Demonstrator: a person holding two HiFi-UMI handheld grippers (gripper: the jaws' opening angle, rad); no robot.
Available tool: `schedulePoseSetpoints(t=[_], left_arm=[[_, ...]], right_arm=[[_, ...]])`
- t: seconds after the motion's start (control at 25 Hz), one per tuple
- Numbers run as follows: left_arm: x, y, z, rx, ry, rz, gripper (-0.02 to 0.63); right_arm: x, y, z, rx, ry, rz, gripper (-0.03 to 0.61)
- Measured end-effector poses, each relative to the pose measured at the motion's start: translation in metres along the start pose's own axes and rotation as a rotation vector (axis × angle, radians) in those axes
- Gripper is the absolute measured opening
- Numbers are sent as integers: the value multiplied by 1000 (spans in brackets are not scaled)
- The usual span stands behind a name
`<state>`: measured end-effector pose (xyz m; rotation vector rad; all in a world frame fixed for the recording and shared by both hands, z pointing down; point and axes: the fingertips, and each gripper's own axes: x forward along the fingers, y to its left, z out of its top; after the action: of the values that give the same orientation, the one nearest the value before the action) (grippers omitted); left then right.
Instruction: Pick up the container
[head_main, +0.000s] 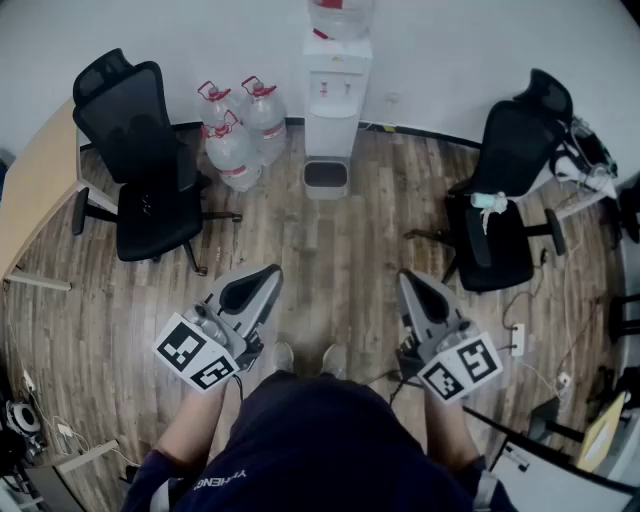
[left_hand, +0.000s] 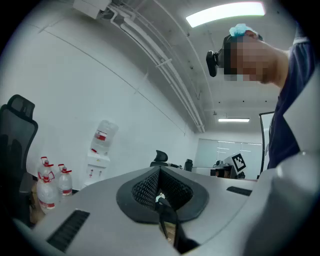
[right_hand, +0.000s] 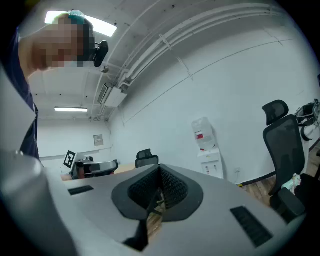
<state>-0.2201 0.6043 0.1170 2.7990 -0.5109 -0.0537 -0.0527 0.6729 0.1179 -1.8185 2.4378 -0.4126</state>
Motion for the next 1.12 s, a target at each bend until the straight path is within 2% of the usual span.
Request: schedulePoseSetpoints(t=[0.28,0.68,1.12], left_arm=[[19,-17,-9,8,1,1,17],[51,-35,-15,28,6,42,17],[94,-10,-18,36,25,76,17]], right_arm=[[-16,-19,-1,1,0,11,8],[-31,-55,1,52,-4,76,9],[-8,-105,2,78,12,92,9]])
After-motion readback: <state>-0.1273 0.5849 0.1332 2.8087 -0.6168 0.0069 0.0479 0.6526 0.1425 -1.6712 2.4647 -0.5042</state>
